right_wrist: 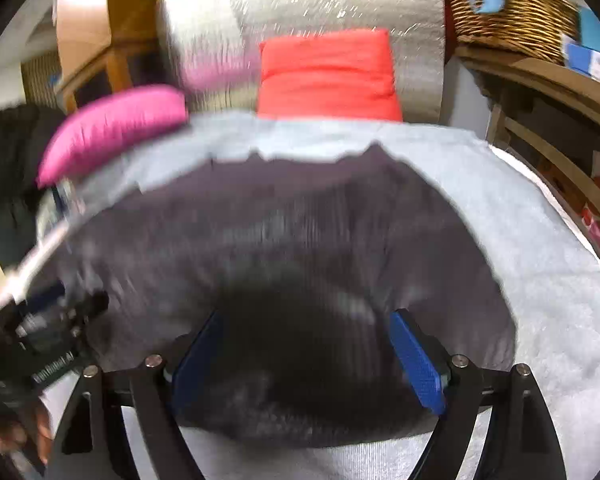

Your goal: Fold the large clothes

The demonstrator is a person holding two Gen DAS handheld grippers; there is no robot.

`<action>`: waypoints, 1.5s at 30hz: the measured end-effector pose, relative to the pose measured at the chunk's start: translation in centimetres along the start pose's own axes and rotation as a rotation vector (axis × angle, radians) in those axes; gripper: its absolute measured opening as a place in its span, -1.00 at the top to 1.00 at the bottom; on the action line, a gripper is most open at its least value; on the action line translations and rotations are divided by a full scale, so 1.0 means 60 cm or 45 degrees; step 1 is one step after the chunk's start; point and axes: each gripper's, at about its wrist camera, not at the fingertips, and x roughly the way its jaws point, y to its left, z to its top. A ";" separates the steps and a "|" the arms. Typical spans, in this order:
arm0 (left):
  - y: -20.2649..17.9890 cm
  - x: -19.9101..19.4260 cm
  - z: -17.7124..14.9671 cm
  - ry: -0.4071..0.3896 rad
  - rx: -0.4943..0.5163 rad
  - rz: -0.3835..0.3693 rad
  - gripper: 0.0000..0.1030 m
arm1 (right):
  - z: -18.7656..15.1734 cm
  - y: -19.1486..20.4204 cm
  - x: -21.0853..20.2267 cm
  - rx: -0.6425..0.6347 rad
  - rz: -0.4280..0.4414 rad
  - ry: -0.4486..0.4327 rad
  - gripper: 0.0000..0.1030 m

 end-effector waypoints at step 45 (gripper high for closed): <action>0.297 -0.141 -0.192 0.101 -0.348 0.158 -0.73 | -0.224 -0.153 -0.154 0.492 0.049 0.074 -0.84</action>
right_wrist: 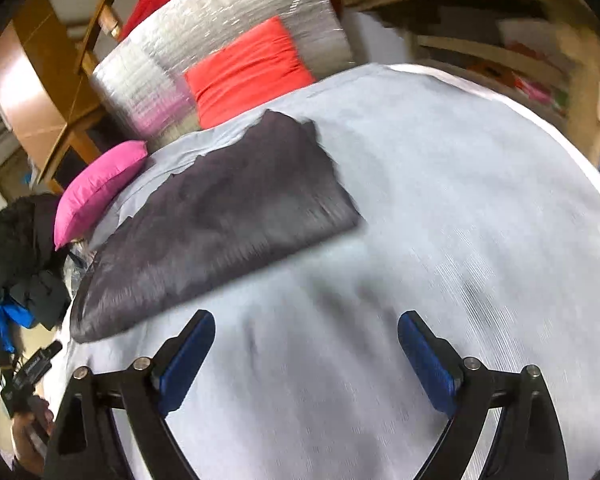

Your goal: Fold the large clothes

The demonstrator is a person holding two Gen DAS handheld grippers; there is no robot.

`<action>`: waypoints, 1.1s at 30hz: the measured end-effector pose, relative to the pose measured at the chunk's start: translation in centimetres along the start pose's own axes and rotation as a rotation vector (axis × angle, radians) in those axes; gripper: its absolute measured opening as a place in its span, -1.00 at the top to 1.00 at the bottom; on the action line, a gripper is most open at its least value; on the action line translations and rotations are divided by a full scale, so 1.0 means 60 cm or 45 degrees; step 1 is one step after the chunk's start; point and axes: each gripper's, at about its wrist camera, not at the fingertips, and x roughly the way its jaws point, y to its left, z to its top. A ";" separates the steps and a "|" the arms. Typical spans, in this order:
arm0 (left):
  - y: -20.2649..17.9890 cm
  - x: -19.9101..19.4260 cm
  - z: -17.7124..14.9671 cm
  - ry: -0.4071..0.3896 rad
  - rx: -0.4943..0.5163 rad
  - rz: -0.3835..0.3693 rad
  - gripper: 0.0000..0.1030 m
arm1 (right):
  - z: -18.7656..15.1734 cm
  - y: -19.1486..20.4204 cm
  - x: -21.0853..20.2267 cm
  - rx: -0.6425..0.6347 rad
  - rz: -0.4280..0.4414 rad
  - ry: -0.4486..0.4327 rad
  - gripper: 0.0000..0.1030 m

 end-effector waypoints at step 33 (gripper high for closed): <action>0.108 -0.012 -0.095 0.099 -0.219 0.032 -0.73 | -0.062 -0.024 -0.039 -0.018 0.019 -0.067 -0.84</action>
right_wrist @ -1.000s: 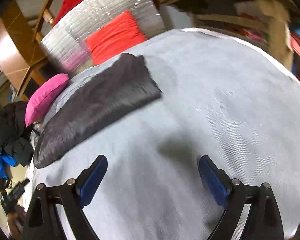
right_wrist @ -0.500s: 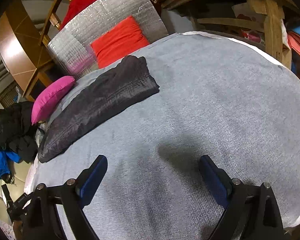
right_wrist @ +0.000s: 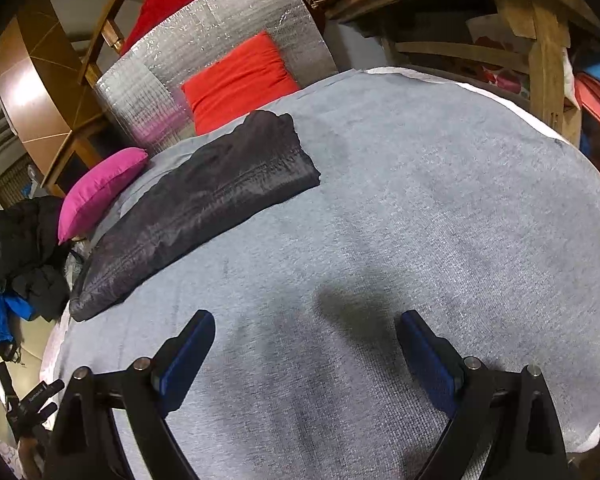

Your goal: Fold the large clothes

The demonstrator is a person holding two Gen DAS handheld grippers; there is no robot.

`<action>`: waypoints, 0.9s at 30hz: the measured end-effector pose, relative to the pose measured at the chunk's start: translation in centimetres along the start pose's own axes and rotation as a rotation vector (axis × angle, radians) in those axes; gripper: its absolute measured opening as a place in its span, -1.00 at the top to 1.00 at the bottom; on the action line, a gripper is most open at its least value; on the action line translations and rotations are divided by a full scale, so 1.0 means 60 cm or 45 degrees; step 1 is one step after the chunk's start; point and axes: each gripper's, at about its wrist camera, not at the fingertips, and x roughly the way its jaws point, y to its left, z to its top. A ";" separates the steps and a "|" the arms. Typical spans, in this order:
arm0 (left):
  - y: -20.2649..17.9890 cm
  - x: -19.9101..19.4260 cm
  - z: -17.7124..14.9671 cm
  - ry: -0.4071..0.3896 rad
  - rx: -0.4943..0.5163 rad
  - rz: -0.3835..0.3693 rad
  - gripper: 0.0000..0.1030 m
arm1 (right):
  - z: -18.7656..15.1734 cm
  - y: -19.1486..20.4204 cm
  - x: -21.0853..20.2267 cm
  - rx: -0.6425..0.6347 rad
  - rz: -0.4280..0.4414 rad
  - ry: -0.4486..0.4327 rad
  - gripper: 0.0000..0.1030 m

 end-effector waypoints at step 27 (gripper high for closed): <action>-0.220 0.230 0.324 0.302 0.193 -0.529 -0.73 | 0.344 0.022 0.319 -0.003 0.317 0.372 -0.84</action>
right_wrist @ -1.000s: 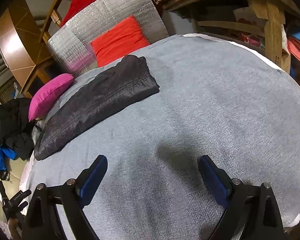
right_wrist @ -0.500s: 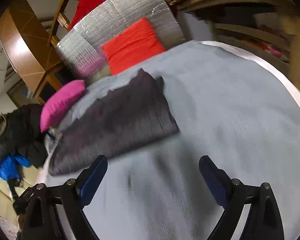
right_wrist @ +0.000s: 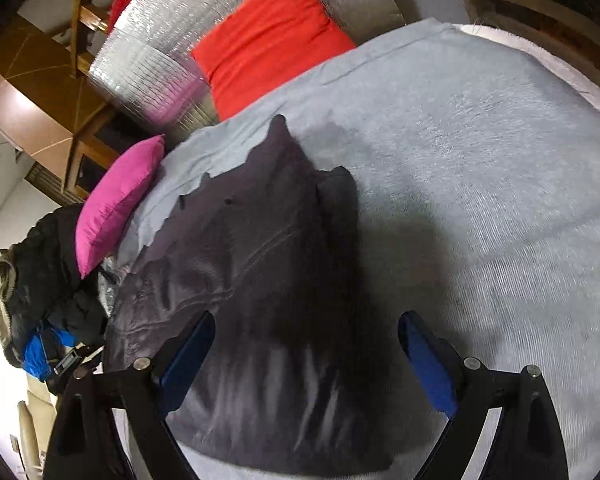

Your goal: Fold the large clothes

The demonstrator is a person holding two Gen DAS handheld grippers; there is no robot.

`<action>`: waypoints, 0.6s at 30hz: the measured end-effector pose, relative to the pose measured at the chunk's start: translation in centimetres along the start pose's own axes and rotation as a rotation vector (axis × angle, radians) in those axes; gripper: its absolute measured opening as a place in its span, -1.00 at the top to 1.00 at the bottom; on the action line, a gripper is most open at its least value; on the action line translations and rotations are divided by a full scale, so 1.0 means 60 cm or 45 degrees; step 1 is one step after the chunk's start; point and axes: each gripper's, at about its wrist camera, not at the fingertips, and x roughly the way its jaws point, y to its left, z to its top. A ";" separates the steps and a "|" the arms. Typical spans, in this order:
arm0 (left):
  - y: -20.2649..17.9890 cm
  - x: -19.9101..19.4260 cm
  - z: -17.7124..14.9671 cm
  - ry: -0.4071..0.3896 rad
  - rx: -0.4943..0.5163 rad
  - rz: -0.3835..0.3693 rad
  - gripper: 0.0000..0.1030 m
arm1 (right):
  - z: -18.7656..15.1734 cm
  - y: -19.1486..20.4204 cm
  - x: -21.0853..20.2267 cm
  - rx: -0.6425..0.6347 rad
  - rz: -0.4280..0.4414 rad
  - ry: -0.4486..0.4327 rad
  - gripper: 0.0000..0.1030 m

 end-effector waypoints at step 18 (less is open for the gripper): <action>-0.067 0.039 -0.001 0.031 0.211 0.212 -0.47 | 0.022 0.043 0.066 -0.109 -0.012 0.179 -0.30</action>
